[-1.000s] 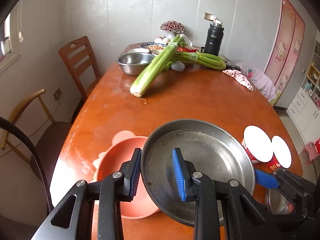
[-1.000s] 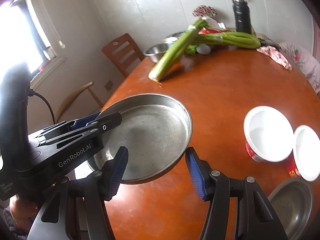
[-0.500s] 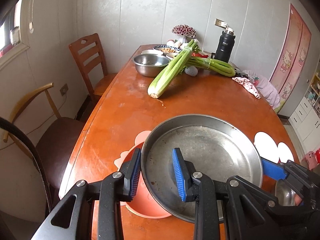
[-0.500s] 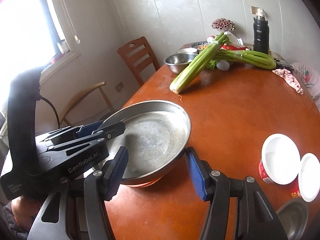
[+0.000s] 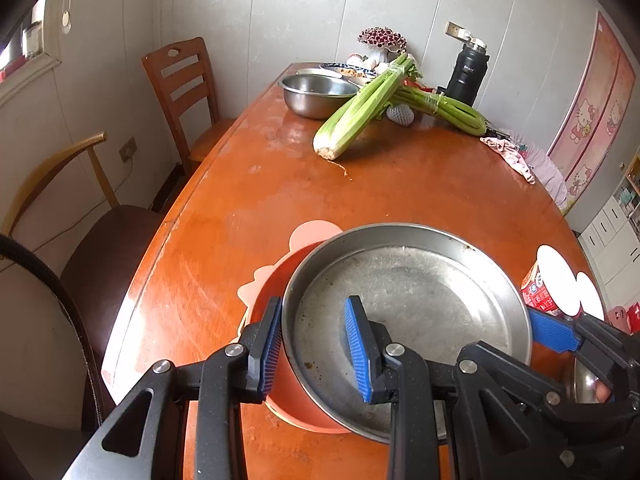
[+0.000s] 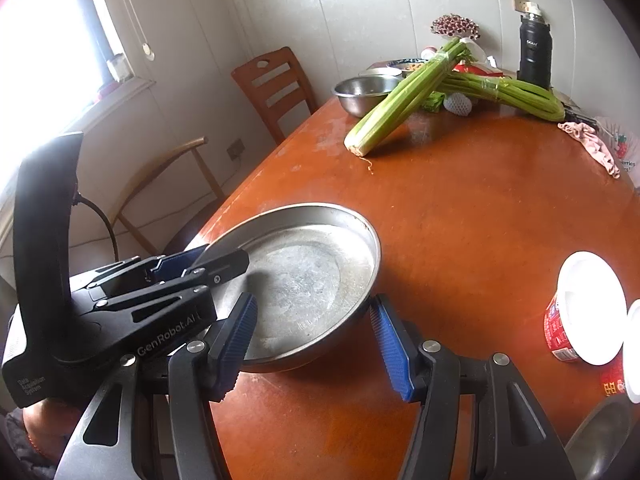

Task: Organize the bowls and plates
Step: 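Lift the steel tray with the left tool and carry it over the orange bear plate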

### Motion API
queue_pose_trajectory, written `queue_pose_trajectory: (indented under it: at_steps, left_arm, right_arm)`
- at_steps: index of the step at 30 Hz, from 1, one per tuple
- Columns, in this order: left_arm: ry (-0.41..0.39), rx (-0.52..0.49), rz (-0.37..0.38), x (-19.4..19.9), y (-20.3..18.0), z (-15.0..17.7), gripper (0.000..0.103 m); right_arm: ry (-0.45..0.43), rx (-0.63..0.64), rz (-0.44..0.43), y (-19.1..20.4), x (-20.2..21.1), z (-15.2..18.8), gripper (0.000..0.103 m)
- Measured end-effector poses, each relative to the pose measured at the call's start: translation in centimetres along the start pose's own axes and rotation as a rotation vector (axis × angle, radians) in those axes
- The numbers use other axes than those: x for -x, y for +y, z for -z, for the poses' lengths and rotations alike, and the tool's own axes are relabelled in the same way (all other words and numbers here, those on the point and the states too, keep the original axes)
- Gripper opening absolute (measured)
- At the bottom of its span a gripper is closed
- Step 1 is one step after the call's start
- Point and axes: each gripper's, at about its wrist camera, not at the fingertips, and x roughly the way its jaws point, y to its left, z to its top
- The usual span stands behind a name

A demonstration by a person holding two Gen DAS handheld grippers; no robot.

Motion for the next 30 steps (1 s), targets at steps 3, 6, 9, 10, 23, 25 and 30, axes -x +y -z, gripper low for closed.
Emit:
queue_pose_trajectory:
  at_steps: [3,6,9,10,23,25,30]
  left_arm:
    - [0.003,0.009,0.003,-0.3,0.4,0.2,0.031]
    - [0.001,0.002,-0.011,-0.6,0.5,0.4,0.030]
    - [0.009,0.009,-0.010,-1.1,0.9,0.6,0.030]
    - [0.013,0.010,-0.009,-1.3,0.9,0.7,0.030]
    - [0.039,0.014,-0.002,-2.7,1.8,1.2,0.030]
    - [0.041,0.016,-0.004,-2.9,1.8,1.3,0.030]
    - [0.041,0.020,-0.008,-3.3,2.0,1.4,0.030]
  right_arm:
    - [0.010,0.009,0.002,0.2,-0.5,0.1,0.062]
    - [0.024,0.014,0.001,0.3,-1.1,0.3,0.062]
    - [0.039,0.010,-0.004,0.3,-1.6,0.4,0.061]
    - [0.043,0.009,-0.003,0.3,-1.8,0.4,0.061]
    - [0.074,0.024,0.015,0.4,-3.7,0.5,0.061]
    - [0.077,0.026,0.016,0.4,-4.0,0.5,0.061]
    - [0.086,0.021,0.009,0.3,-4.5,0.5,0.061]
